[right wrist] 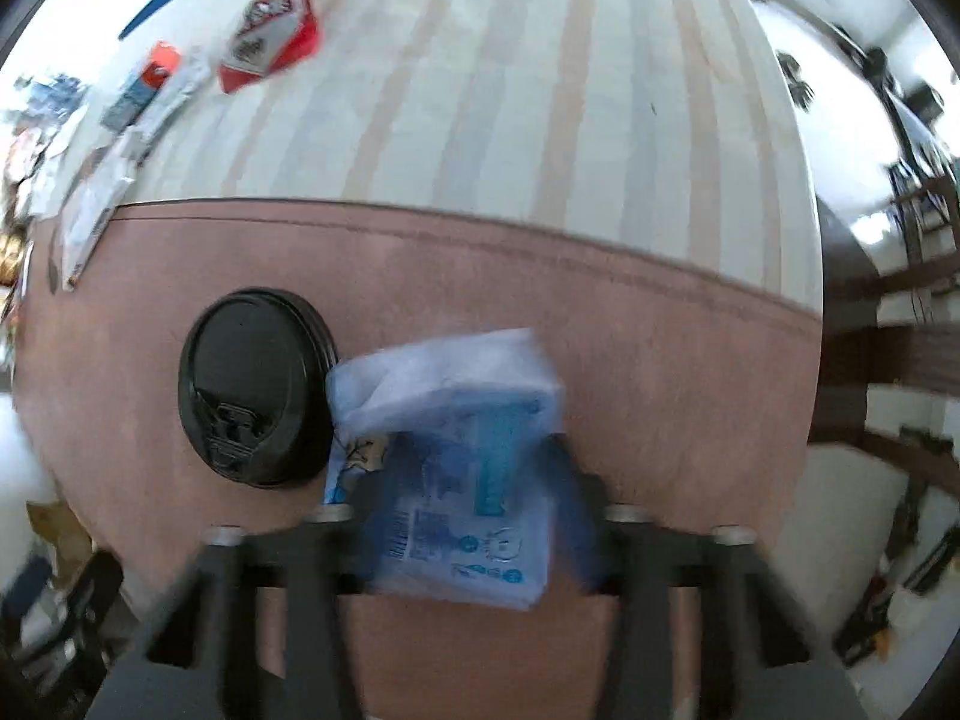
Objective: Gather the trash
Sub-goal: 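Grasp the blue plastic packet with the right tool while the left tool grasps the black lid, then lift the blue packet and black lid off the table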
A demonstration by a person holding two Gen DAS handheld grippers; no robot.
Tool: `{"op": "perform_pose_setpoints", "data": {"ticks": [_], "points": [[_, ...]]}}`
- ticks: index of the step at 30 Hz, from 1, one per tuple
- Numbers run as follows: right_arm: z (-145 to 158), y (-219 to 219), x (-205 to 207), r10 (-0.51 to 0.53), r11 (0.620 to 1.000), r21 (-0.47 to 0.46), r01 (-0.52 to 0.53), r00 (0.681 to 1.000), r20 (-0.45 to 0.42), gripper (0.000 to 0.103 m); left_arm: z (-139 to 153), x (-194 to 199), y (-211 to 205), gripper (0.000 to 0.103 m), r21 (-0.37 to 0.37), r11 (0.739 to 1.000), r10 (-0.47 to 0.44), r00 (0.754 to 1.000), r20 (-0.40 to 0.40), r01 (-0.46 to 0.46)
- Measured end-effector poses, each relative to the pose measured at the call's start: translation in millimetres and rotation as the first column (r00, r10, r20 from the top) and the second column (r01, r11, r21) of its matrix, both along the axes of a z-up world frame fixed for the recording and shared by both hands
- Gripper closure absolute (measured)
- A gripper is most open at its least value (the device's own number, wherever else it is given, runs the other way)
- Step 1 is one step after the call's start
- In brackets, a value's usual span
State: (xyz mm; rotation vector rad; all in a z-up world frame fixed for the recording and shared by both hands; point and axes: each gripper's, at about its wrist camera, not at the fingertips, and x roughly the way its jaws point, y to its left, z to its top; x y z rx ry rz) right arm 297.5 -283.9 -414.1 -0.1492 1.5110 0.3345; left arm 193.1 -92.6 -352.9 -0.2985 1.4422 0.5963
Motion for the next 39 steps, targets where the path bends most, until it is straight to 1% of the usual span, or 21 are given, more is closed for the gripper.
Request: {"op": "perform_pose_setpoints", "data": {"ticks": [1,2,5,8,11,15,16,17,19,25,30,33,35,38,39], "points": [[2,-5,5,0.007,1.000,0.000,-0.007,1.000,0.001,0.072,-2,9,-2,0.000,-0.029,0.999,-0.017,1.000,0.006,0.017],[5,-12,11,0.007,1.000,0.003,-0.007,1.000,0.003,0.074,-6,21,-5,0.000,-0.076,0.996,-0.039,0.999,0.015,0.040],[12,-32,32,0.017,1.000,-0.018,-0.016,1.000,0.017,0.074,-16,47,-12,0.000,-0.156,0.985,-0.077,0.997,0.026,0.080],[10,-48,53,0.022,0.999,-0.042,-0.022,1.000,-0.004,0.074,-28,75,-20,0.000,-0.205,0.972,-0.117,0.993,0.020,0.118],[2,-62,72,0.017,0.998,-0.062,-0.019,0.999,-0.036,0.073,-41,97,-28,0.000,-0.222,0.963,-0.157,0.987,-0.014,0.150],[-7,-66,83,-0.003,0.998,-0.068,0.000,0.999,-0.048,0.069,-54,116,-40,0.000,-0.221,0.958,-0.198,0.979,-0.052,0.182],[-7,-66,84,-0.010,0.998,-0.069,0.007,0.999,-0.048,0.065,-57,120,-44,0.000,-0.220,0.956,-0.212,0.975,-0.060,0.194],[-9,-65,85,-0.019,0.997,-0.072,0.016,0.998,-0.052,0.059,-59,122,-48,0.001,-0.216,0.955,-0.221,0.973,-0.064,0.203],[-11,-57,86,-0.040,0.997,-0.073,0.035,0.997,-0.059,0.055,-60,124,-55,0.016,-0.200,0.955,-0.236,0.969,-0.068,0.218],[-19,-58,90,-0.042,0.996,-0.082,0.039,0.998,-0.045,0.054,-58,119,-56,0.017,-0.176,0.962,-0.219,0.975,-0.045,0.208],[-12,-46,75,-0.024,0.995,-0.099,0.022,1.000,-0.018,0.055,-58,106,-52,0.017,-0.164,0.968,-0.198,0.979,-0.038,0.190],[-11,-41,68,-0.015,0.995,-0.102,0.014,1.000,-0.005,0.059,-56,102,-49,0.017,-0.154,0.971,-0.187,0.982,-0.027,0.181],[-9,-36,64,-0.003,0.996,-0.089,0.003,1.000,-0.008,0.071,-55,99,-48,0.017,-0.152,0.973,-0.179,0.984,-0.015,0.175],[-1,-25,55,0.025,0.996,-0.083,-0.025,1.000,0.002,0.079,-54,91,-45,0.017,-0.157,0.975,-0.158,0.987,-0.002,0.156],[1,-22,53,0.034,0.996,-0.083,-0.033,0.999,0.006,0.080,-53,85,-43,0.017,-0.155,0.976,-0.152,0.988,0.002,0.151]]}}
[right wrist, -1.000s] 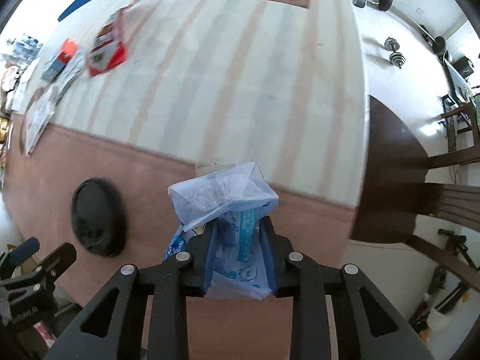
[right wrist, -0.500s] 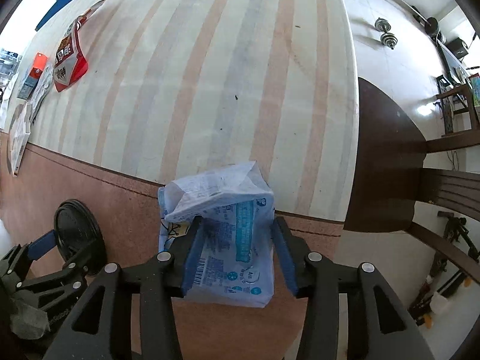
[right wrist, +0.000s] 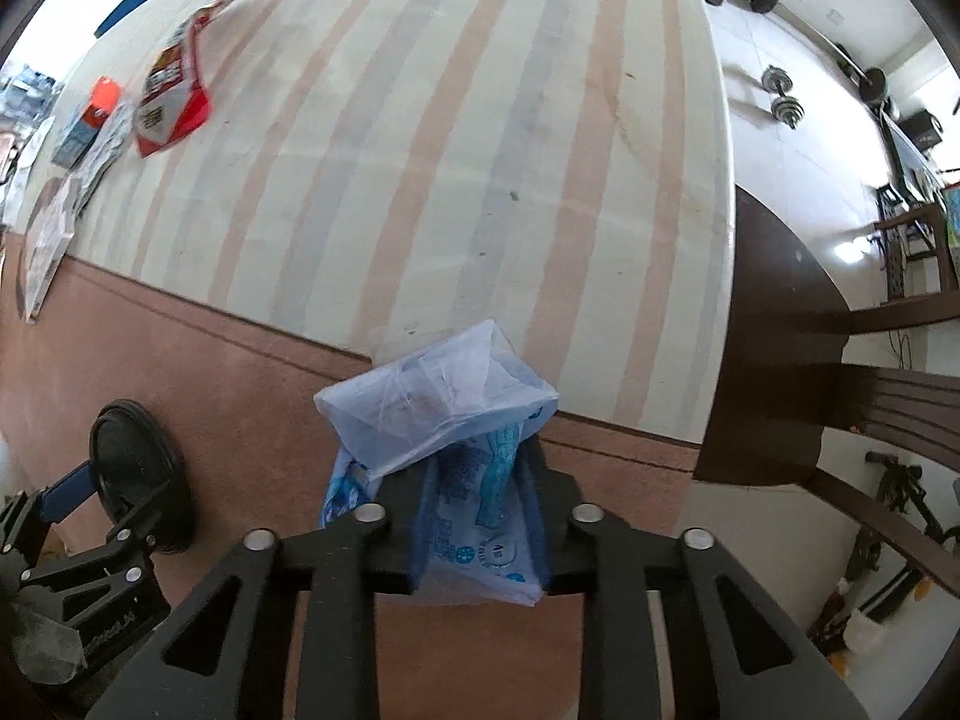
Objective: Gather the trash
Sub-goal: 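Lift the blue packet and black lid off the table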
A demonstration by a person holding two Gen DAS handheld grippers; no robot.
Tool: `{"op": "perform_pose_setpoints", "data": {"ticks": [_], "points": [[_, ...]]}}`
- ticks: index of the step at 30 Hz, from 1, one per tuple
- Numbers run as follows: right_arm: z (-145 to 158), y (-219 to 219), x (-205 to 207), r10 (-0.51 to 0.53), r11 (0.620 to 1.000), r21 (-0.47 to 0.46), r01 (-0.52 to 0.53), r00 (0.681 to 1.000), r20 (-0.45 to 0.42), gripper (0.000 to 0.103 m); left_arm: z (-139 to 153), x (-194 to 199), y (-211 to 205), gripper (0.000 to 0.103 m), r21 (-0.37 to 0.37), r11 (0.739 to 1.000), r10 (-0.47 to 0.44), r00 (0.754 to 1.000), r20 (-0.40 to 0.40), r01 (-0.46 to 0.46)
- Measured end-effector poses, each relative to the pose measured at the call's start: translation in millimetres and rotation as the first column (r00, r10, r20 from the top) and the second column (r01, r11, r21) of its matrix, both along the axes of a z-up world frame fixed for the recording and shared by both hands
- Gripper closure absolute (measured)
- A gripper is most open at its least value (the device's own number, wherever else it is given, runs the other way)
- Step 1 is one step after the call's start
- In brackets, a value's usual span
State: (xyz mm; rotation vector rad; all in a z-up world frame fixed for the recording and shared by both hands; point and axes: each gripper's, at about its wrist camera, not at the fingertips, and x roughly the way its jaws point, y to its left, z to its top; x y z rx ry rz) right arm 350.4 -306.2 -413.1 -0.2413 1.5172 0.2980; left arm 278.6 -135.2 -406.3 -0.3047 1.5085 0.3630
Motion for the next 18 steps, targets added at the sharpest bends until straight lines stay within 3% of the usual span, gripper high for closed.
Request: {"op": "perform_pose_setpoints", "data": {"ticks": [10,18], "points": [[36,27,-30,0.087,0.995,0.042,-0.089,0.995,0.043,0.083,44,-45,22,0.017,0.069,0.995,0.070,0.991,0.115,-0.078],[81,72,-78,0.199,0.970,0.127,-0.208,0.977,0.081,0.084,89,-114,45,0.017,0.068,0.975,0.195,0.960,0.201,-0.212]]}}
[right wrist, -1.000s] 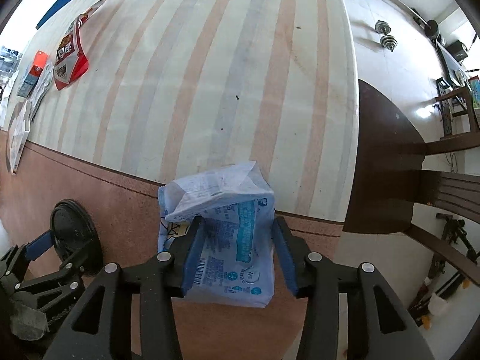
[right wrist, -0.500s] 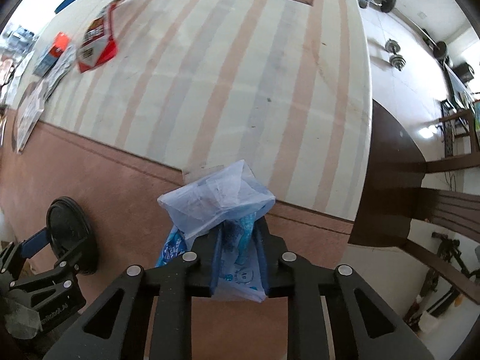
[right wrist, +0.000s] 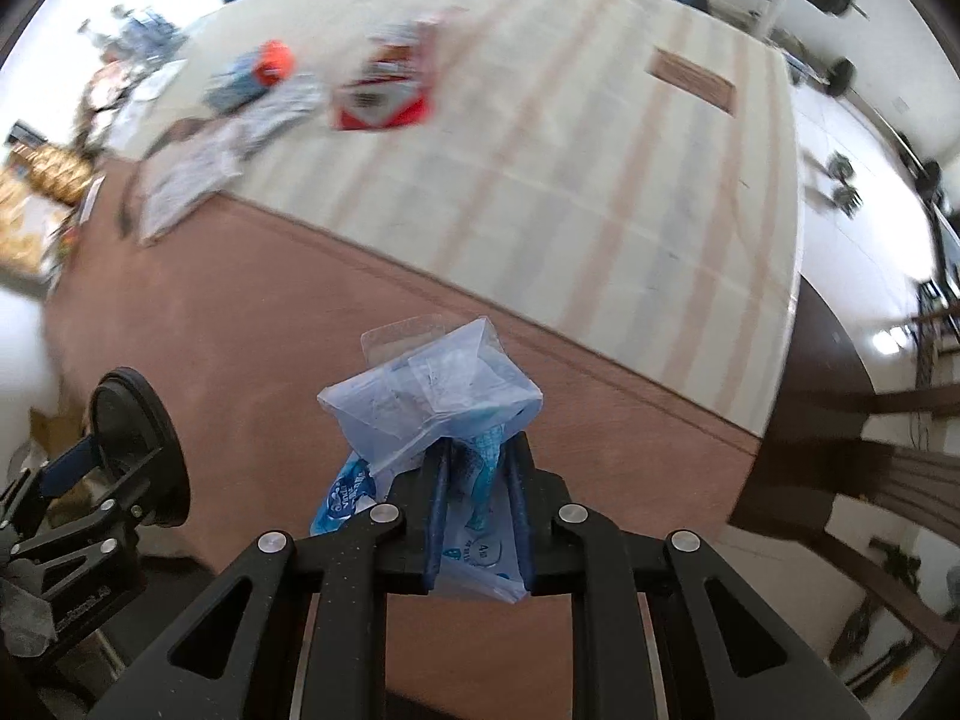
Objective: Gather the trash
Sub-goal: 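Lift the blue packet and black lid off the table, then carry the packet and lid over the trash bin and open both tools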
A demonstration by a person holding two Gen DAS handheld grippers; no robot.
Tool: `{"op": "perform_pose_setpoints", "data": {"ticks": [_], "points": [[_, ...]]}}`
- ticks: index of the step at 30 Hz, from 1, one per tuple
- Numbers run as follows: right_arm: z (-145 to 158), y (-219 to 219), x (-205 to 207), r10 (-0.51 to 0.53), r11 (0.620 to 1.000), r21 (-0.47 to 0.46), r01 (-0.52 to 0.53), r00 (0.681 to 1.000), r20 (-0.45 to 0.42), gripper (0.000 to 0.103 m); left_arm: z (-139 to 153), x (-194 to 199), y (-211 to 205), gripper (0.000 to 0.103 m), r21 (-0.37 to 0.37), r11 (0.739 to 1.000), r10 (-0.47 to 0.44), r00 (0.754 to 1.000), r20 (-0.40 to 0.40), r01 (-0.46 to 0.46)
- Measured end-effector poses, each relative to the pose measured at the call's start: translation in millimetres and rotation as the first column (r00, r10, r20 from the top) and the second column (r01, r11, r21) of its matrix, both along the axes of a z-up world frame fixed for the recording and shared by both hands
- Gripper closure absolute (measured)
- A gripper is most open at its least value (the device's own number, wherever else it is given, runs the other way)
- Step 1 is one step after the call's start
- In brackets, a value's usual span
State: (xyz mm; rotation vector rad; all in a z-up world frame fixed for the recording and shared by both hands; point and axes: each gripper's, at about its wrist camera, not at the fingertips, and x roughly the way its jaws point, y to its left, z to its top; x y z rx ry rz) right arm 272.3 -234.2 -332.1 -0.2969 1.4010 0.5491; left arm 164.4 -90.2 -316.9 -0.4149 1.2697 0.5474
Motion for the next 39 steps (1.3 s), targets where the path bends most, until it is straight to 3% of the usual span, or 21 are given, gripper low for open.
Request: {"op": "perform_pose_setpoints", "data": {"ticks": [9,15,19,24,28,32,34,37,39], "points": [[19,60,-92,0.206,0.974,0.099,-0.202,0.978,-0.036,0.084,24,-108,48,0.017,-0.009,0.983,0.184,0.982,0.047,-0.184],[-12,105,-177,0.335,0.938,0.141,-0.317,0.933,-0.130,0.084,-4,-205,96,0.017,-0.121,0.928,0.359,0.933,0.033,-0.353],[-63,134,-235,0.398,0.917,0.113,-0.383,0.898,-0.186,0.084,-54,-262,129,0.017,-0.209,0.876,0.446,0.895,0.013,-0.434],[-150,167,-295,0.456,0.888,0.045,-0.458,0.863,-0.216,0.084,-153,-311,166,0.017,-0.339,0.813,0.500,0.866,-0.012,-0.474],[-249,191,-323,0.477,0.868,-0.035,-0.495,0.852,-0.215,0.084,-260,-331,192,0.015,-0.437,0.747,0.536,0.843,-0.049,-0.500],[-349,216,-334,0.478,0.859,-0.088,-0.505,0.851,-0.217,0.084,-350,-339,212,0.015,-0.480,0.705,0.555,0.827,-0.085,-0.522],[-386,227,-336,0.486,0.854,-0.092,-0.513,0.848,-0.213,0.084,-391,-340,218,0.002,-0.487,0.700,0.550,0.829,-0.100,-0.523],[-439,243,-339,0.501,0.840,-0.106,-0.532,0.836,-0.221,0.083,-430,-345,221,0.001,-0.465,0.708,0.535,0.833,-0.138,-0.532],[-462,250,-340,0.501,0.836,-0.124,-0.535,0.836,-0.224,0.071,-438,-349,221,0.001,-0.433,0.719,0.532,0.832,-0.159,-0.543]]}}
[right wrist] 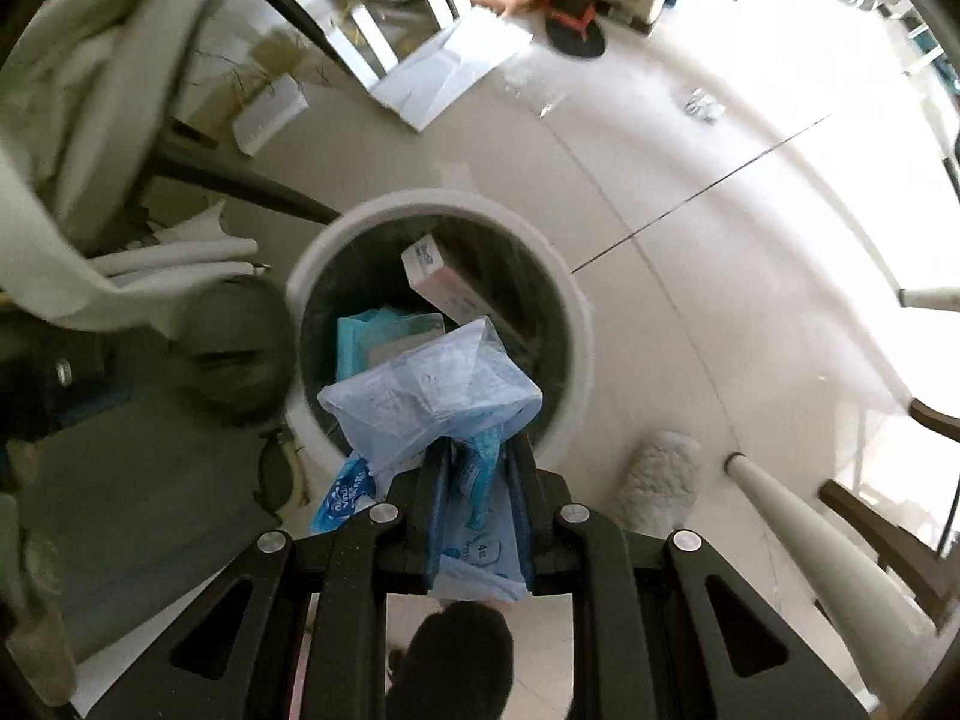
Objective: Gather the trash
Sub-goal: 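Carry the packet and lid over the trash bin and open both tools, then move both tools back over the table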
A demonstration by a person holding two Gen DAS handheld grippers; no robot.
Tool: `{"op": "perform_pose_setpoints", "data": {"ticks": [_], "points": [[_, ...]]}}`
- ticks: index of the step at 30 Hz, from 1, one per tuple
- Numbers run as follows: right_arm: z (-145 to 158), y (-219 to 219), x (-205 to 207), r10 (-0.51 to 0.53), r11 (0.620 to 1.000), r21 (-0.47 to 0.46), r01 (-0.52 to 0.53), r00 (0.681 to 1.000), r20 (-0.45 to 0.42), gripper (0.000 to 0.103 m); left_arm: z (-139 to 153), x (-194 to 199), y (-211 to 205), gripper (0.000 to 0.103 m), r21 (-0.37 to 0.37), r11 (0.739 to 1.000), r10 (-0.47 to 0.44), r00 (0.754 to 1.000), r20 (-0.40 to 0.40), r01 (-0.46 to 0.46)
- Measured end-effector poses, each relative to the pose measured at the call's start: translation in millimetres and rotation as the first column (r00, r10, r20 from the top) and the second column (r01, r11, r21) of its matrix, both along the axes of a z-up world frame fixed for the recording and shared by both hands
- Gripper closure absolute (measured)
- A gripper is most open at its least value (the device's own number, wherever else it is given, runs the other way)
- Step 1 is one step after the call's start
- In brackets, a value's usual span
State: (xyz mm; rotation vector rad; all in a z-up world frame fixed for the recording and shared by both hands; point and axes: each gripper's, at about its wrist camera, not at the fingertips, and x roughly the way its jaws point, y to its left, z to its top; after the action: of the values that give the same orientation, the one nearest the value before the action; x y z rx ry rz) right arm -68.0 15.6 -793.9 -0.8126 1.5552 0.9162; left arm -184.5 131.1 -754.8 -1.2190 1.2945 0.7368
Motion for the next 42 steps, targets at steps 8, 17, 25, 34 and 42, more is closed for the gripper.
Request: {"op": "perform_pose_setpoints", "data": {"ticks": [8,17,25,34,42], "points": [[-11,-4,-5,0.028,0.999,-0.018,-0.027,0.997,0.078,0.000,14,-27,-14,0.001,0.172,0.983,-0.033,0.981,-0.193,0.067],[46,-17,-11,0.008,1.000,-0.011,-0.006,0.990,0.139,0.000,74,-42,-37,0.001,0.232,0.971,0.002,0.972,-0.236,0.054],[132,-38,-11,-0.018,1.000,0.024,0.015,0.990,0.142,0.000,146,-48,-66,0.001,0.242,0.969,0.006,0.977,-0.215,0.047],[257,-62,-13,-0.027,0.995,0.099,0.013,0.991,0.133,0.000,249,-49,-93,0.001,0.269,0.961,-0.013,0.981,-0.191,0.065],[370,-81,-17,-0.028,0.985,0.172,0.004,0.990,0.137,0.000,344,-54,-119,0.001,0.318,0.945,-0.021,0.986,-0.166,0.074]]}}
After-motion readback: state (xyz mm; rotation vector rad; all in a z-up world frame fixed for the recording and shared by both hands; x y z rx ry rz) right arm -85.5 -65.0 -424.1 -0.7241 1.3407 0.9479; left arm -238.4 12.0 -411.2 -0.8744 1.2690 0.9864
